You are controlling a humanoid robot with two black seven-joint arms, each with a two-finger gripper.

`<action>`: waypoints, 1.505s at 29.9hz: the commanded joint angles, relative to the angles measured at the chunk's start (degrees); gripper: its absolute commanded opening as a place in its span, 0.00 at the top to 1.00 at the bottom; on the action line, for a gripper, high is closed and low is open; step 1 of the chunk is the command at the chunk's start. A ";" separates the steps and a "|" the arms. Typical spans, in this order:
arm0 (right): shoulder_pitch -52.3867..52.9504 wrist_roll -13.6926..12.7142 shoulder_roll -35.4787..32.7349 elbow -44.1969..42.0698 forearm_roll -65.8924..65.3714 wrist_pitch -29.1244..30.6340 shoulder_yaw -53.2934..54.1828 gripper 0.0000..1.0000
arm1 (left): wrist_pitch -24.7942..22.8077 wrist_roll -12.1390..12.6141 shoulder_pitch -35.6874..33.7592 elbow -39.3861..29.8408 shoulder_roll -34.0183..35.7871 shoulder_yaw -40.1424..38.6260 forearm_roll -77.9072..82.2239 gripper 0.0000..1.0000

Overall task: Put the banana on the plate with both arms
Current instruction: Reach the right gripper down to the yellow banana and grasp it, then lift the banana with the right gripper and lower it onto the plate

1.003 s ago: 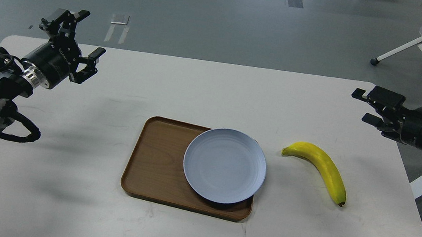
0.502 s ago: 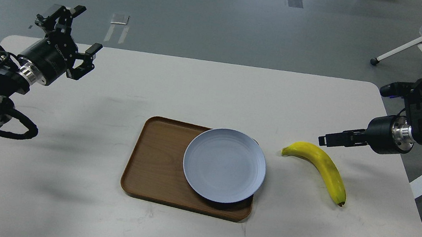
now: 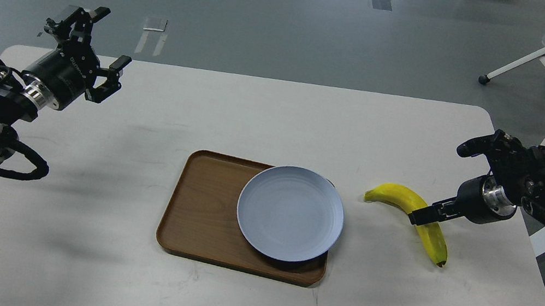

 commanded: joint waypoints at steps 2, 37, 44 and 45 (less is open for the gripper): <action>-0.11 0.00 0.12 0.56 0.24 -0.04 0.12 0.45 | 0.00 -0.01 0.00 -0.01 -0.02 0.00 0.00 0.01; 15.45 0.00 19.53 5.58 11.04 0.01 -5.86 1.00 | 0.00 -0.01 -0.87 -0.01 -0.37 0.00 0.00 0.01; 14.83 0.00 22.53 4.95 12.02 0.01 -6.12 1.00 | 0.00 -0.01 -0.87 -0.01 -0.37 0.00 0.00 0.01; 14.83 0.00 22.53 4.95 12.02 0.01 -6.12 1.00 | 0.00 -0.01 -0.87 -0.01 -0.37 0.00 0.00 0.01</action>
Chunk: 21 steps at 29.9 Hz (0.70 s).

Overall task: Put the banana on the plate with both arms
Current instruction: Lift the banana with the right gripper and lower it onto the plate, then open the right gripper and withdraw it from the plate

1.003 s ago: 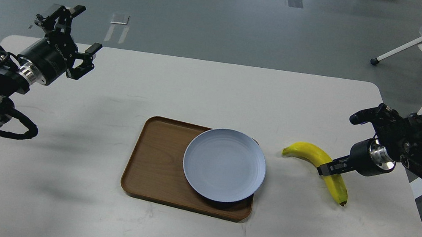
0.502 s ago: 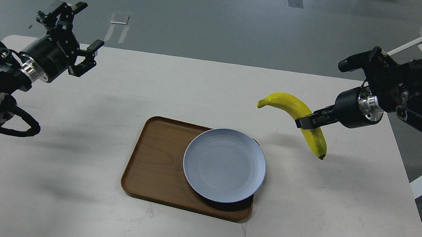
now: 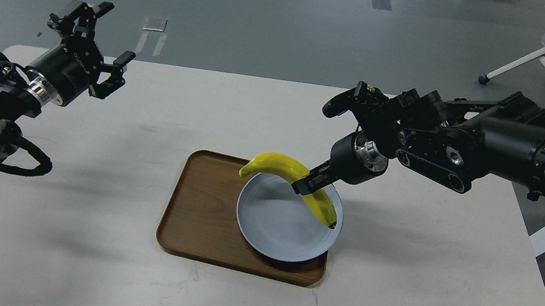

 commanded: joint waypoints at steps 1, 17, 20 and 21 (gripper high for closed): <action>-0.11 0.00 0.44 -0.12 0.14 0.00 -0.03 1.00 | 0.00 0.00 0.03 0.00 0.05 0.00 0.00 0.01; -0.82 0.00 0.36 -0.38 0.66 0.00 0.15 0.01 | 0.00 0.00 -0.33 0.00 0.22 0.00 0.00 0.01; -0.82 0.00 0.01 -0.73 0.84 0.00 0.24 0.00 | 0.00 0.00 -0.41 0.00 0.05 0.00 0.00 0.01; -0.82 0.00 -0.26 -1.43 0.84 0.00 0.67 0.00 | 0.00 0.00 -0.50 0.00 0.05 0.00 0.00 0.01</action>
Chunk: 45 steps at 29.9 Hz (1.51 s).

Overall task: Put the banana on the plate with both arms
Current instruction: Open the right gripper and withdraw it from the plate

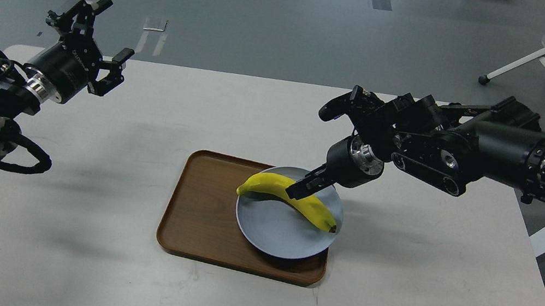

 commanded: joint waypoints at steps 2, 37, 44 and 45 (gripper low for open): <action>0.09 0.00 -0.92 -1.30 0.12 0.00 0.83 0.00 | 0.00 0.00 -0.39 0.00 -0.14 0.04 0.00 0.01; -34.62 0.00 -19.73 -16.33 55.66 0.00 50.14 0.00 | 0.00 0.00 0.66 0.00 0.48 -1.72 -1.58 0.01; -36.12 0.00 -19.38 -16.24 55.75 0.00 51.54 0.00 | 0.00 0.00 1.02 0.00 1.35 -5.23 -2.90 0.01; -36.21 0.00 -19.38 -16.16 55.84 0.00 51.72 0.00 | 0.00 0.00 1.02 0.00 1.27 -5.58 -2.99 0.01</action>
